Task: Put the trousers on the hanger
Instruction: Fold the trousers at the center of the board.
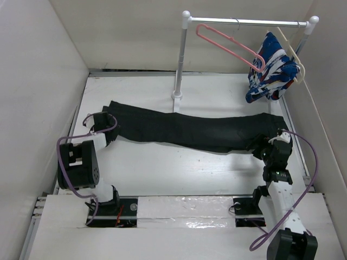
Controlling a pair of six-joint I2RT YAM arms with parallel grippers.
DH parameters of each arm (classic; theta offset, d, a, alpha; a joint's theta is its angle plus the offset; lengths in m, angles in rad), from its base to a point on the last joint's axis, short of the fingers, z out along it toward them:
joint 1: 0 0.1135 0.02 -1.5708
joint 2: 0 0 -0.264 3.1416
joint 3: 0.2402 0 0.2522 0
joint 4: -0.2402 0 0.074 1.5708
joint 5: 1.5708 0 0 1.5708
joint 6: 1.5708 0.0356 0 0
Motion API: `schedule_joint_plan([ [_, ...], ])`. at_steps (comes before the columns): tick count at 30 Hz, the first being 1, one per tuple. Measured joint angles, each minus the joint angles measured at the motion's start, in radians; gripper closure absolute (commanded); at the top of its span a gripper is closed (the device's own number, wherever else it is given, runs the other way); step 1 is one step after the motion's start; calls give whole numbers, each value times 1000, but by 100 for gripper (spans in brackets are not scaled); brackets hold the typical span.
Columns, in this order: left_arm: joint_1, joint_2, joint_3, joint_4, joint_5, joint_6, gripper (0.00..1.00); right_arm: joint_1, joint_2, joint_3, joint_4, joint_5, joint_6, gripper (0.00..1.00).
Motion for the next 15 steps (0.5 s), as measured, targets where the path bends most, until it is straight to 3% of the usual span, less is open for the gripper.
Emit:
schedule_joint_plan([
  [1, 0, 21, 12, 0, 2, 4, 99, 0, 4, 0, 5, 0, -1, 15],
  [9, 14, 48, 52, -36, 10, 40, 100, 0, 35, 0, 9, 7, -1, 15],
  [15, 51, -174, -11, -218, -145, 32, 100, 0, 33, 0, 8, 26, 19, 13],
])
